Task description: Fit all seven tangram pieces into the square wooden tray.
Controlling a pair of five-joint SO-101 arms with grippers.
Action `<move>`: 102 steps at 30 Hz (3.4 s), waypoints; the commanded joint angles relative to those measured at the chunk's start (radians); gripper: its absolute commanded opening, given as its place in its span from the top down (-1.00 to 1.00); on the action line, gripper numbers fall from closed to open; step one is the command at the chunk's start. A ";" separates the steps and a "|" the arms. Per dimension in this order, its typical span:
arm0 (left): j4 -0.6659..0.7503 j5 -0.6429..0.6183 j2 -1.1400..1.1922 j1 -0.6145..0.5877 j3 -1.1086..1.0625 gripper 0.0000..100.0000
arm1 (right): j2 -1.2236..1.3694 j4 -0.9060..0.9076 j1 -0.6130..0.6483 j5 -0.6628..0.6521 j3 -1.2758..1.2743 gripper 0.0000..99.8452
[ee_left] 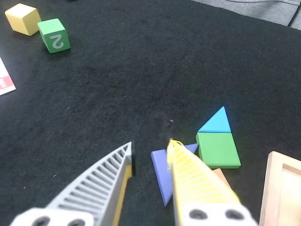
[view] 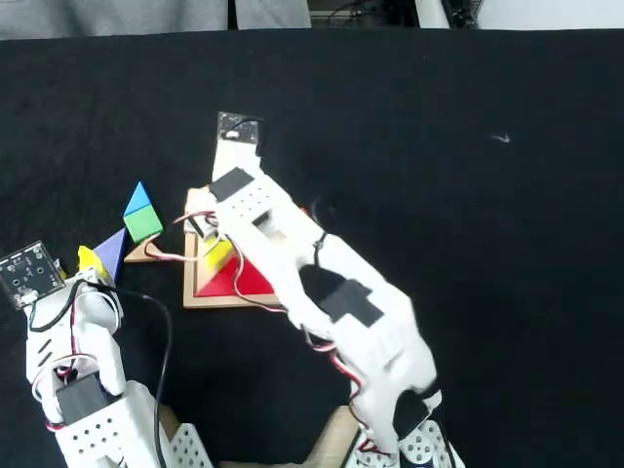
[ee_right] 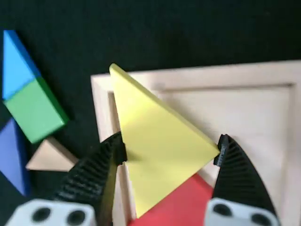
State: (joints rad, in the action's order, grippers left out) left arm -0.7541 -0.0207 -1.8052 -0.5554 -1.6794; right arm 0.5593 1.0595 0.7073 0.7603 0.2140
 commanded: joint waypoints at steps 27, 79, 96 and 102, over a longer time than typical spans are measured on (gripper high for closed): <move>0.014 -0.008 -0.009 -0.008 -0.021 0.74 | 0.274 0.522 0.023 -0.052 0.722 0.27; 0.017 -0.008 -0.009 -0.007 -0.021 0.74 | -0.117 0.704 -0.252 -0.425 0.697 0.98; 0.012 -0.006 -0.009 0.030 -0.021 0.74 | -0.651 0.103 -0.361 -0.937 -0.432 0.98; 0.012 -0.006 -0.009 0.030 -0.021 0.74 | -0.654 -0.025 -0.333 -1.145 -0.608 0.75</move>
State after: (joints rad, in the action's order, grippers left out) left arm -0.7526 -0.0207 -1.8052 -0.5370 -1.6794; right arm -0.0391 1.0794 0.3575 -0.3337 -0.3659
